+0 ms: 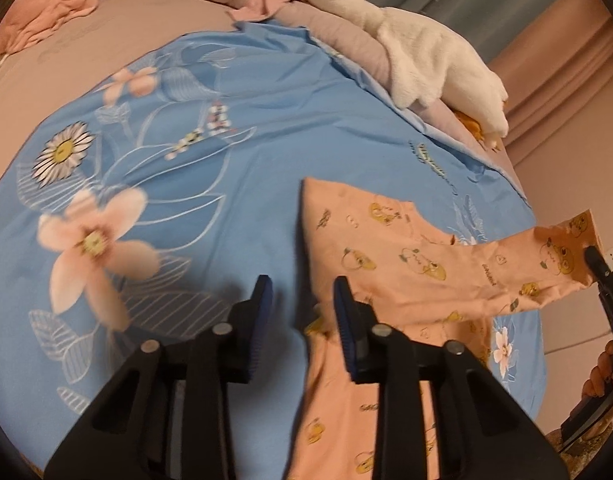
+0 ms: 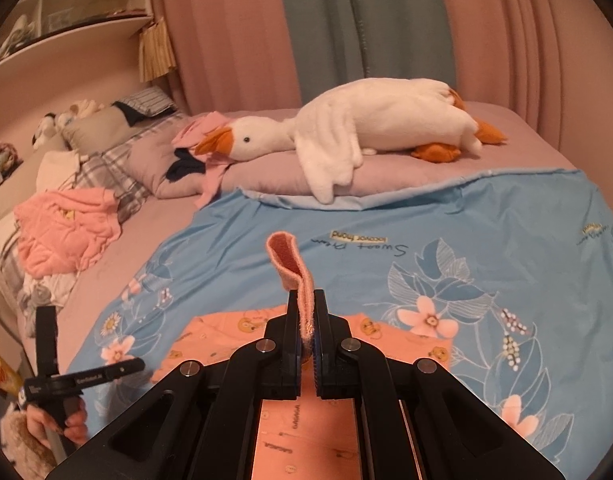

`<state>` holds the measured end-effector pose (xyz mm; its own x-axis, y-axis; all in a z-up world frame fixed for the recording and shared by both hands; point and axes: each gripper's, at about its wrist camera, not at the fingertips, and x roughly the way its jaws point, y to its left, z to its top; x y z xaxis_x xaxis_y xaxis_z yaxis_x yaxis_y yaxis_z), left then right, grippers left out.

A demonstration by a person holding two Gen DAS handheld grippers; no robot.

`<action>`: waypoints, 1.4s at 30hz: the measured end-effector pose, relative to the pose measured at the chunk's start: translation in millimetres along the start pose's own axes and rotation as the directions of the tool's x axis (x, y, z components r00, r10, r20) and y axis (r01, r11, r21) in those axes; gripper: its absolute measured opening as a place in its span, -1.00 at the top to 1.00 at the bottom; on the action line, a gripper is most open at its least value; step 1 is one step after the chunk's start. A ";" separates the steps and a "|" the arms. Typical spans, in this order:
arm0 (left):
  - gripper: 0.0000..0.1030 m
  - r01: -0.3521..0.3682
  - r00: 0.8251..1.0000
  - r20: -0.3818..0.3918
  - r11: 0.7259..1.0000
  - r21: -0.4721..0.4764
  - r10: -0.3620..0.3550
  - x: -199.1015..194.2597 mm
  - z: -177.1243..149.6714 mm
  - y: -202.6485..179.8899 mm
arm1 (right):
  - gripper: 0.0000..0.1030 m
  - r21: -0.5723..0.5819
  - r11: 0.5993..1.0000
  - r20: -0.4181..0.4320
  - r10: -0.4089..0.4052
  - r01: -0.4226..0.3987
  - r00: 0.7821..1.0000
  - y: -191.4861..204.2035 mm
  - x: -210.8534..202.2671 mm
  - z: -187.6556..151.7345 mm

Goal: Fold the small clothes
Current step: 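Lift the hem with the right gripper while the left gripper holds the folded side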

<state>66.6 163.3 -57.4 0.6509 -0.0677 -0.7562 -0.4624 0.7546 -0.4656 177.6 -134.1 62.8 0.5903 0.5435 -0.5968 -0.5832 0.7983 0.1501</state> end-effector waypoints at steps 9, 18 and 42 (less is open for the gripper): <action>0.70 -0.002 0.997 -0.071 0.996 0.090 0.008 32.4 6.7 -24.0 | 0.90 0.067 0.997 -0.034 -0.043 0.045 0.998 -30.6 4.5 -14.3; 0.69 -0.083 0.988 -0.112 0.981 0.177 0.104 59.4 -0.9 -32.6 | 0.90 0.105 0.992 -0.089 -0.056 0.066 0.994 -49.4 16.7 -32.3; 0.58 -0.146 0.978 -0.120 0.969 0.202 0.172 74.7 -7.4 -29.1 | 0.90 0.177 0.979 -0.190 -0.064 0.099 0.980 -74.4 32.5 -69.8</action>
<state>124.2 131.5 -103.8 0.4848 -0.0145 -0.8745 -0.4214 0.8723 -0.2480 201.2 -193.9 -22.8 0.5096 0.4317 -0.7443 -0.4139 0.8814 0.2277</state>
